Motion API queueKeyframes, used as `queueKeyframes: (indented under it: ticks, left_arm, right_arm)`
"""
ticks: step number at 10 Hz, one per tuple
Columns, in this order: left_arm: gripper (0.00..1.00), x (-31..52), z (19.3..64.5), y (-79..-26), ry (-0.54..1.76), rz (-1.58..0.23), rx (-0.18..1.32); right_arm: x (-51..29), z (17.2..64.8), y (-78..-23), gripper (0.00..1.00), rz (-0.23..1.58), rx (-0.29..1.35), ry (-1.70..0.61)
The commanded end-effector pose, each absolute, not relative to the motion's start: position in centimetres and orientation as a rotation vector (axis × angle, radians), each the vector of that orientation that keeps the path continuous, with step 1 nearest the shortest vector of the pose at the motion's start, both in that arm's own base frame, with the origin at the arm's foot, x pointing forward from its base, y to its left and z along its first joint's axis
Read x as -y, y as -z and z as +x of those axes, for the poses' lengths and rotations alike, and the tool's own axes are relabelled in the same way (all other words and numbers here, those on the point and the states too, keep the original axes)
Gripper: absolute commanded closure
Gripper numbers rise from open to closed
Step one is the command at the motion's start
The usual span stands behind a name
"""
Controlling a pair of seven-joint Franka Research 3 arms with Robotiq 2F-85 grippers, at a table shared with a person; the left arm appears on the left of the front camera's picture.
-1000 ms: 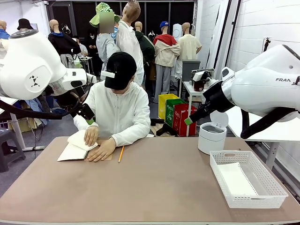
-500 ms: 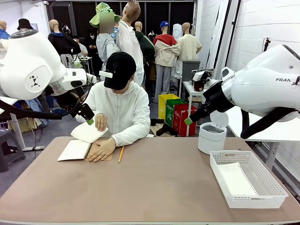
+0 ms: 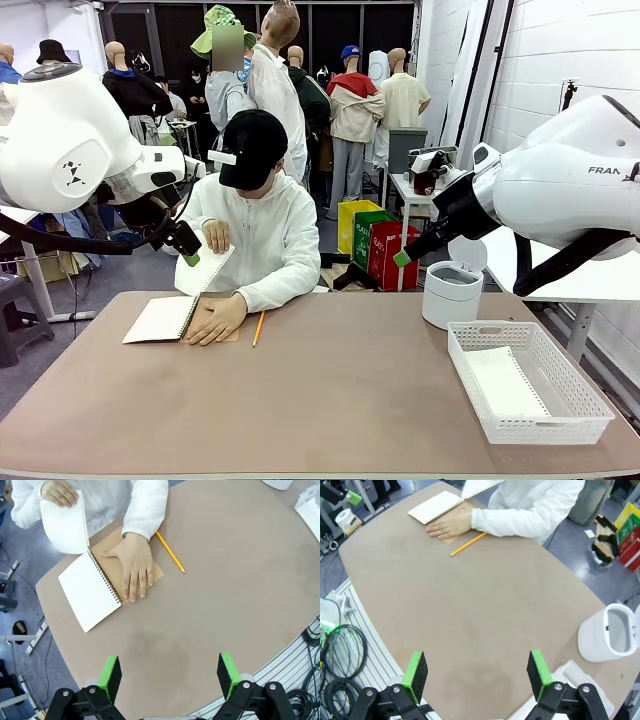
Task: Sort the paper based on its condition.
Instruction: If a person hands you a paper, place it in the Organizing basket , and if it's crumpled, put it in the Trash can.
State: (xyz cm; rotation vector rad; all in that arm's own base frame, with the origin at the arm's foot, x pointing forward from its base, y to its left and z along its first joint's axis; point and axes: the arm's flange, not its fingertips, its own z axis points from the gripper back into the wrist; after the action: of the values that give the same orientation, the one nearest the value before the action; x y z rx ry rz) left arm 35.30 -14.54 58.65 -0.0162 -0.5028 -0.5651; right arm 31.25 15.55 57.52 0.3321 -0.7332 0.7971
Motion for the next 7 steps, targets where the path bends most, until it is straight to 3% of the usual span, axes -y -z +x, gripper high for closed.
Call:
queueKeyframes:
  ticks: [1, 7]
  left_arm:
    - [0.0, 14.45, 35.34, -58.72, 0.564, -0.022, 0.508]
    - [0.0, 14.45, 35.34, -58.72, 0.564, -0.022, 0.508]
  right_arm:
    - [-15.55, 31.18, -57.43, 0.0, 0.327, 0.732, -0.795]
    - [-15.55, 31.18, -57.43, 0.0, 0.327, 0.732, -0.795]
